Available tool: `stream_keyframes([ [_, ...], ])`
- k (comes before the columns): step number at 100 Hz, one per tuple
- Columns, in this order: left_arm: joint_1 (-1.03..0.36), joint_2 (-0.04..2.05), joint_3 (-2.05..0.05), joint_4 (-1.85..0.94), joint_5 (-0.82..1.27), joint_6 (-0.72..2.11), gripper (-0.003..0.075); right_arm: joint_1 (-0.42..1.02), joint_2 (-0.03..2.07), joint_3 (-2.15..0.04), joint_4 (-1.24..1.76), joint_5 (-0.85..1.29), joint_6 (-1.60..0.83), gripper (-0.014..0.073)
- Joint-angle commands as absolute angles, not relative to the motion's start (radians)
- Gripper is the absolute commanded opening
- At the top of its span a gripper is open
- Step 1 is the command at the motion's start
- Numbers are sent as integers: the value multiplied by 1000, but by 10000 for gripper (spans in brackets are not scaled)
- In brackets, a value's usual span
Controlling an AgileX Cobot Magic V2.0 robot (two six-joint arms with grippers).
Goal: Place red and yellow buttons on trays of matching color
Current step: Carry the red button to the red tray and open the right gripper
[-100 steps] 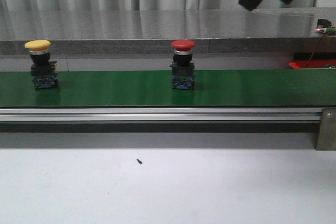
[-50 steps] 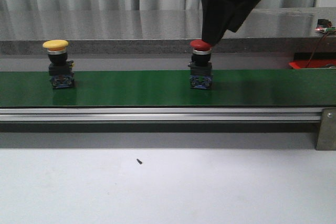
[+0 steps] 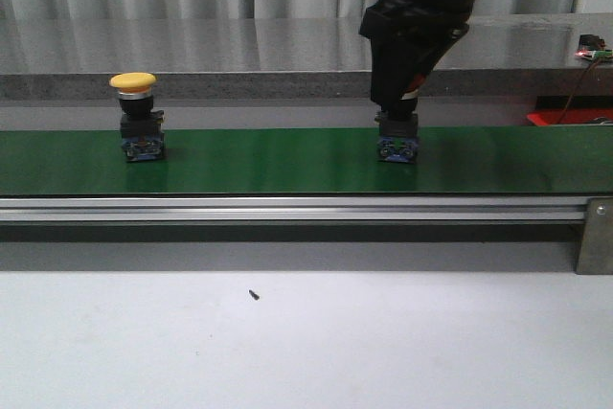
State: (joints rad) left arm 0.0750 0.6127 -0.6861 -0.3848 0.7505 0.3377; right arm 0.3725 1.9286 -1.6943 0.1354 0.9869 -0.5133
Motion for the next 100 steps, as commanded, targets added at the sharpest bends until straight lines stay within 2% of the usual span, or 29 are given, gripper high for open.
stream_keyframes([
  [1,69,613,-711,-407,683,333,-20,359,1873,-1727,137,963,-514,189],
  [30,69,613,-711,-407,683,333,-20,274,1794,-1731,138,970,-417,189],
  [59,69,613,-711,-407,683,333,-20,52,1717,-1731,137,1004,-207,189],
  [100,69,613,-711,-407,683,333,-20,-224,1715,-1653,138,951,-106,183],
])
